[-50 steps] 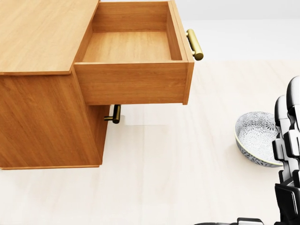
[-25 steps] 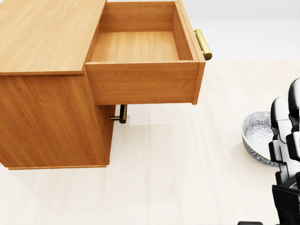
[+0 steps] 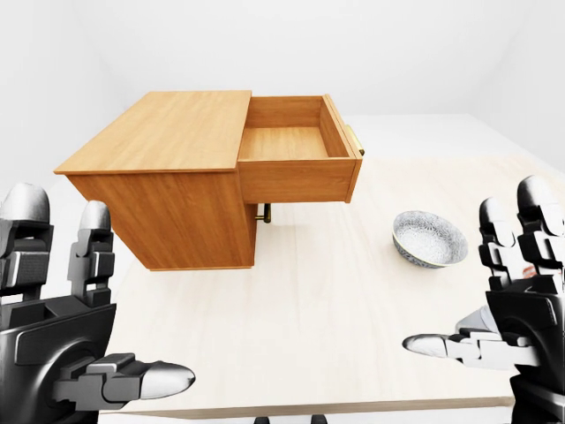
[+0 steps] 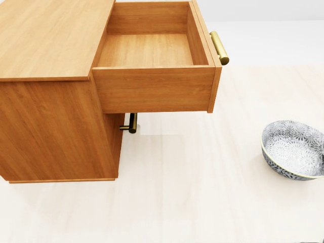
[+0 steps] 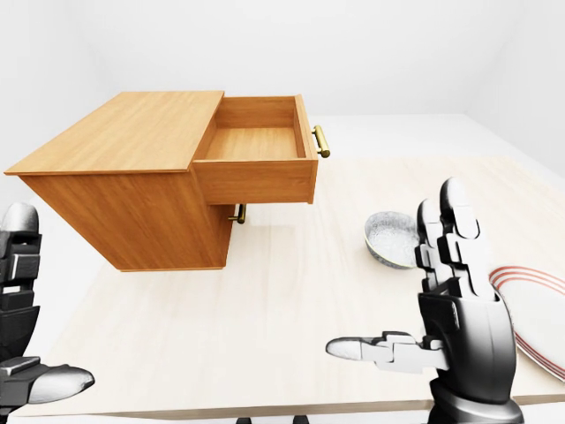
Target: Put the ketchup in the top drawer of the cabinet.
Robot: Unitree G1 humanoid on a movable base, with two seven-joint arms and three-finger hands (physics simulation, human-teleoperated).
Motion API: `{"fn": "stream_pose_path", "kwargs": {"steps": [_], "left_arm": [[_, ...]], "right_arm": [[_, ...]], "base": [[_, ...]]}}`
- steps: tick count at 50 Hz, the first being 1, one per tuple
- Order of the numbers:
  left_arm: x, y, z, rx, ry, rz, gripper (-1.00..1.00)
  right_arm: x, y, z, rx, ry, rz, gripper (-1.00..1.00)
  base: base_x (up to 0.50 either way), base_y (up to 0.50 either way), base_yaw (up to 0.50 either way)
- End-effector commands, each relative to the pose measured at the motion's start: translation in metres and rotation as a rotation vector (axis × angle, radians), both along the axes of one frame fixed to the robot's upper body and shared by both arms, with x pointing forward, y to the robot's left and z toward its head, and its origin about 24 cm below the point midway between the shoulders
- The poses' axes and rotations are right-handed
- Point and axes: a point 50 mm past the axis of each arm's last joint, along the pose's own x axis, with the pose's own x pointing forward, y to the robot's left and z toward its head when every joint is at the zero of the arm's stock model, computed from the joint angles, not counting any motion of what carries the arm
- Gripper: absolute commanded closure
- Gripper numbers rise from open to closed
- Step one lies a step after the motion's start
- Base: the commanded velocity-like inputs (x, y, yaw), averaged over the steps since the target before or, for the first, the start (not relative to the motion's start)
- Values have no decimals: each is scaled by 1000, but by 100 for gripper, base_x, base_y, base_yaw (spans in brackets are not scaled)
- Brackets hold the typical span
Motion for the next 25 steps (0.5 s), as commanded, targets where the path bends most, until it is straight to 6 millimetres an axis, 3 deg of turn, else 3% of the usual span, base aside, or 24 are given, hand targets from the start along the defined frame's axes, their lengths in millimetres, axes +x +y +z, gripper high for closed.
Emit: {"fn": "stream_pose_path", "kwargs": {"steps": [1, 9, 14, 21, 25], "left_arm": [[1, -3, -3, 11, 12, -5, -100], [0, -2, -1, 12, -4, 9, -100], [1, -4, -2, 18, 3, 4, -100], [1, -1, 1, 15, -17, 15, -100], [-1, 2, 1, 12, -17, 22, -100]], "right_arm": [[-7, -35, 26, -57, 136, -58, -100], [-32, -61, 67, -149, 31, -68, -100], [-45, -65, 75, -222, -3, -69, -100], [-77, -63, 111, -410, -179, -67, -100], [-80, -61, 108, -526, -167, -71, -100]], "base": [[0, 0, 0], [0, 0, 0], [0, 0, 0], [0, 0, 0], [0, 0, 0]]}}
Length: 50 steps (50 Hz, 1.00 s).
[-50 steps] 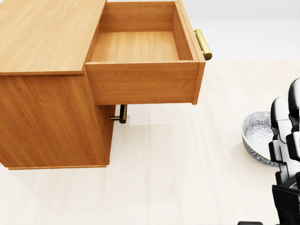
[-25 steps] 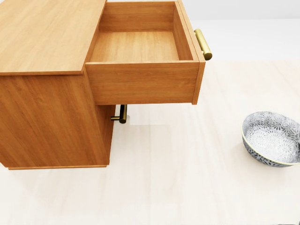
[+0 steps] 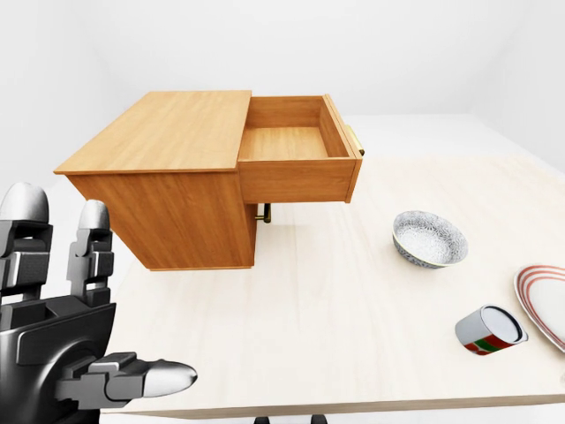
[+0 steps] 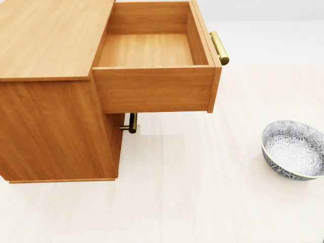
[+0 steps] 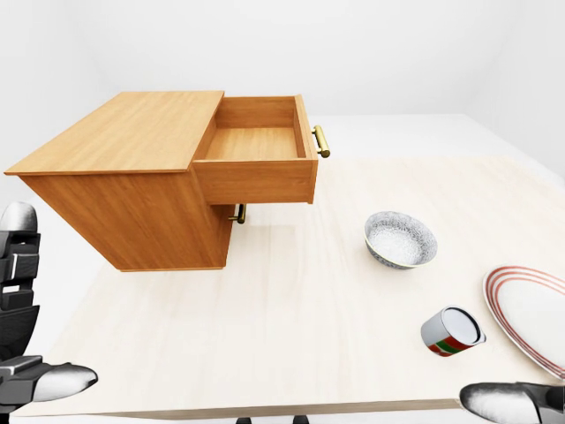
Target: Put the ketchup in the top drawer of the cabinet.
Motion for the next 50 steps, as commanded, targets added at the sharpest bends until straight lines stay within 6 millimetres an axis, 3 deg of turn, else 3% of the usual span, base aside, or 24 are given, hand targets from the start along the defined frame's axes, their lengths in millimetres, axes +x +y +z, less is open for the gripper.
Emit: {"fn": "stream_pose_path", "kwargs": {"steps": [1, 12, 16, 21, 29, 42, 46, 50], "left_arm": [[-1, 4, 2, -5, -7, 11, -100], [0, 3, 4, 5, -36, 26, -100], [0, 3, 4, 4, -31, 26, -100], [0, 3, 3, 8, -31, 28, -100], [0, 5, 5, 4, -40, 37, -100], [1, 2, 3, 13, -34, 38, -100], [1, 1, 4, 17, -39, 39, -100], [2, 0, 3, 25, -42, 42, -100]], "right_arm": [[-29, 4, 23, -269, -67, -7, -100], [-17, -1, -13, -461, 155, -89, -100], [-17, -10, -24, -465, 166, -290, -100], [-20, -17, -25, -462, 119, -476, -100], [-20, -34, -41, -379, 192, -606, -100], [-25, -59, -64, -265, 314, -659, -100], [-24, -70, -89, -179, 434, -668, -100], [-24, -76, -97, -142, 460, -664, -100]], "base": [[0, 0, 0], [0, 0, 0], [0, 0, 0], [0, 0, 0], [0, 0, 0], [0, 0, 0], [0, 0, 0], [0, 0, 0]]}}
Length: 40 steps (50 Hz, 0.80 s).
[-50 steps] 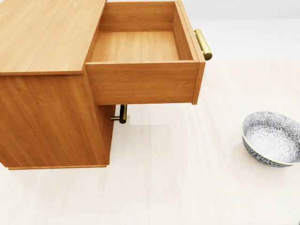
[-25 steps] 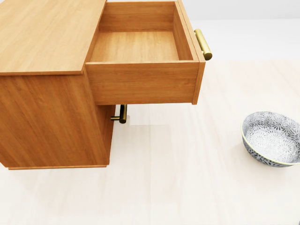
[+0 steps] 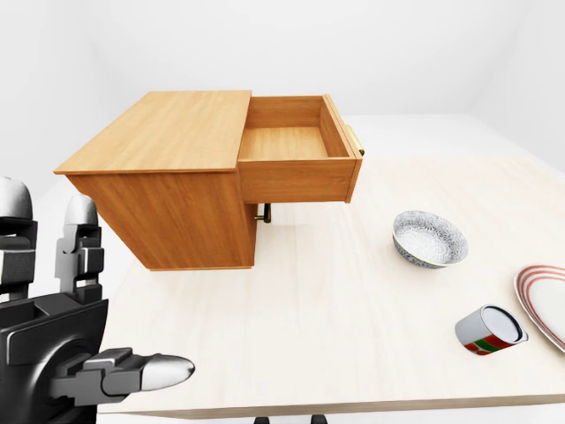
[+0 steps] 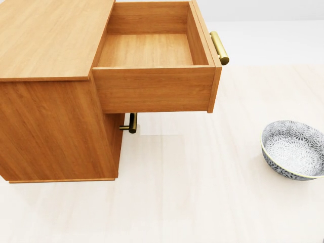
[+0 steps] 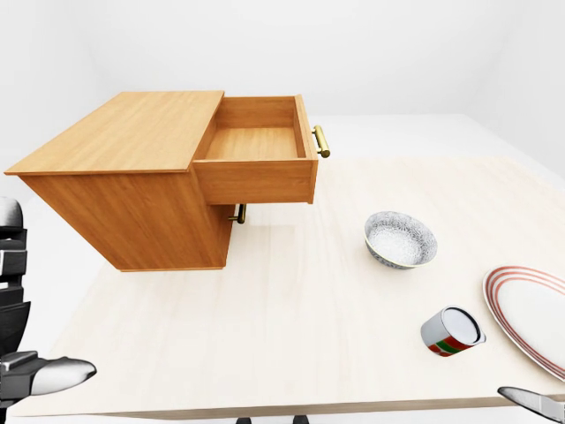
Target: Put the ketchup in the top drawer of the cabinet.
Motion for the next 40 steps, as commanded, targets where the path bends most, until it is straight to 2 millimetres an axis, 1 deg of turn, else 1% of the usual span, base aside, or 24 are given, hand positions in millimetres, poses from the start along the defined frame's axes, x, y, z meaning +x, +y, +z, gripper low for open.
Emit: {"fn": "stream_pose_path", "kwargs": {"steps": [1, 7, 11, 17, 22, 33, 35, 36, 40], "left_arm": [[1, -2, -1, 12, -3, 4, -100], [1, -2, -1, 11, 3, 2, -100], [1, -2, -2, 11, 5, 3, -100], [1, -4, -2, 19, 6, 1, -100], [2, -5, -2, 24, 3, 4, -100], [2, -6, -3, 26, 3, 2, -100], [2, -6, -3, 28, 3, 2, -100], [2, -6, -3, 29, 2, 3, -100], [1, -5, -3, 28, 6, 3, -100]], "right_arm": [[-1, -18, -32, 144, 89, -73, -100], [2, -21, -34, 146, 104, -73, -100], [5, -25, -40, 167, 125, -74, -100], [17, -29, -45, 164, 174, -59, -100], [27, -31, -45, 143, 204, -47, -100], [31, -40, -66, 210, 281, -56, -100], [35, -41, -68, 215, 296, -50, -100], [37, -42, -73, 226, 316, -49, -100], [39, -44, -80, 251, 338, -45, -100]], "base": [[0, 0, 0], [0, 0, 0], [0, 0, 0], [0, 0, 0], [0, 0, 0], [0, 0, 0], [0, 0, 0], [0, 0, 0], [0, 0, 0]]}}
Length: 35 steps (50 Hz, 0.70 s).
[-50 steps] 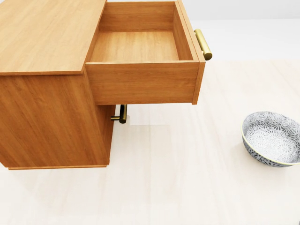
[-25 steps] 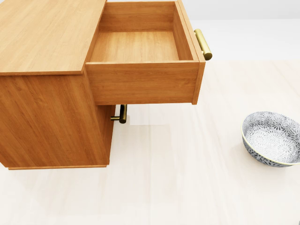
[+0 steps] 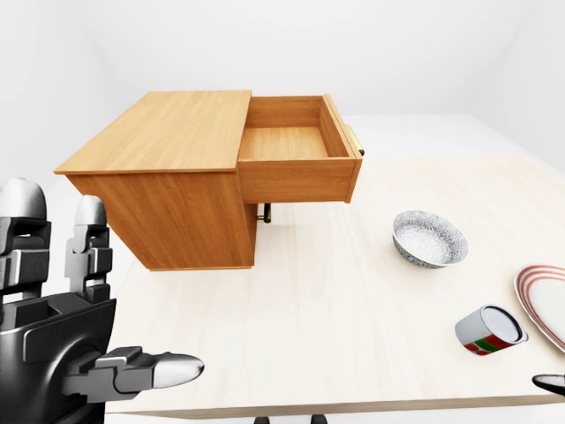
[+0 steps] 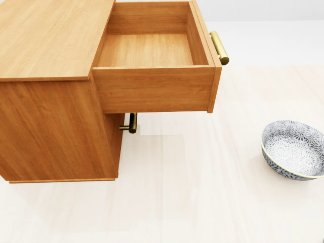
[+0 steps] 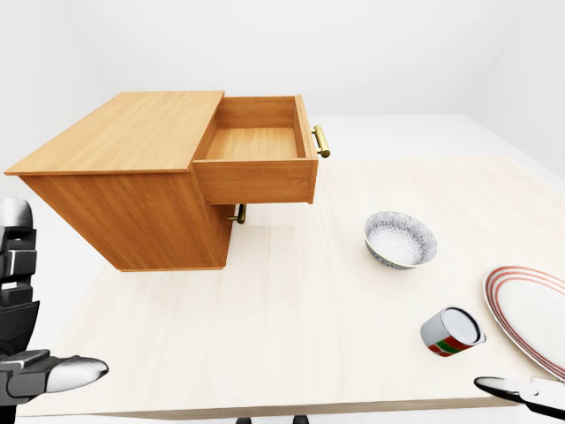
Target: Put the ketchup in the top drawer of the cabinet.
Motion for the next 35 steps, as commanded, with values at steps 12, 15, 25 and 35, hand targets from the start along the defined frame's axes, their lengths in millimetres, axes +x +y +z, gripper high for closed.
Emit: {"fn": "stream_pose_path", "kwargs": {"steps": [12, 15, 25, 35], "left_arm": [[0, 0, -1, -1, 9, 1, -100], [0, 0, -1, 2, 7, 2, -100], [0, 0, 0, -3, 6, 4, -100], [0, -1, -2, -1, 15, 2, -100]], "right_arm": [[28, -7, -31, 77, 137, 59, -100], [33, -5, -31, 70, 147, 77, -100], [37, -9, -32, 76, 156, 89, -100], [39, -13, -51, 137, 223, 85, -100]], "base": [[0, 0, 0], [0, 0, 0], [0, 0, 0], [0, 0, 0]]}}
